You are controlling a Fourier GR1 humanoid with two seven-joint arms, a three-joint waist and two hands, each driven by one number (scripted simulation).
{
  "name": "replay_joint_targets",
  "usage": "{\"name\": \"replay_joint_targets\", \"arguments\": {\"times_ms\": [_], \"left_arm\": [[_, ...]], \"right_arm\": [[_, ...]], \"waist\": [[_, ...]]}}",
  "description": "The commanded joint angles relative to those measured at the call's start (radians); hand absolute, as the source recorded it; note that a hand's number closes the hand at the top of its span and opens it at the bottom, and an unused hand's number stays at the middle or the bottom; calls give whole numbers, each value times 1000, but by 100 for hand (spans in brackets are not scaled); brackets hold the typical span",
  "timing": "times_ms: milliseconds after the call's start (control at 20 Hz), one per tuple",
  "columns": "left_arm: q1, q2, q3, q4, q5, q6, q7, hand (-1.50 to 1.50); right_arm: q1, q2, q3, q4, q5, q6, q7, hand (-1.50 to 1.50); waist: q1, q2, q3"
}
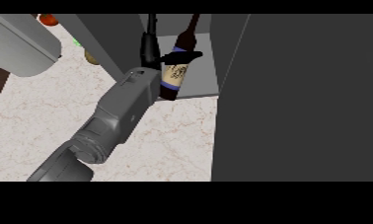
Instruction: Pick up the wine, place it into the cabinet and close the cabinet
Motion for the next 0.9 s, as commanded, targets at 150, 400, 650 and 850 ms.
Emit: {"name": "replay_joint_targets", "arguments": {"times_ms": [150, 400, 650, 850], "left_arm": [[91, -5, -20, -182, 29, -10, -58, -150], [191, -5, -116, -354, 79, 54, -37, -150], [299, -5, -266, -575, 130, 199, -8, -150], [401, -5, -326, -731, 120, 247, -1, -150]], "right_arm": [[-37, 6, 15, 16, 35, -18, 6, -150], [-11, -2, 0, -49, 1, -48, 56, -150], [26, 2, 8, -69, 18, -42, 62, -150], [42, -21, -62, -104, -38, -70, 84, -150]], "waist": [[11, -11, 0], [31, -23, 1], [52, -29, 1], [76, -35, 2]]}}
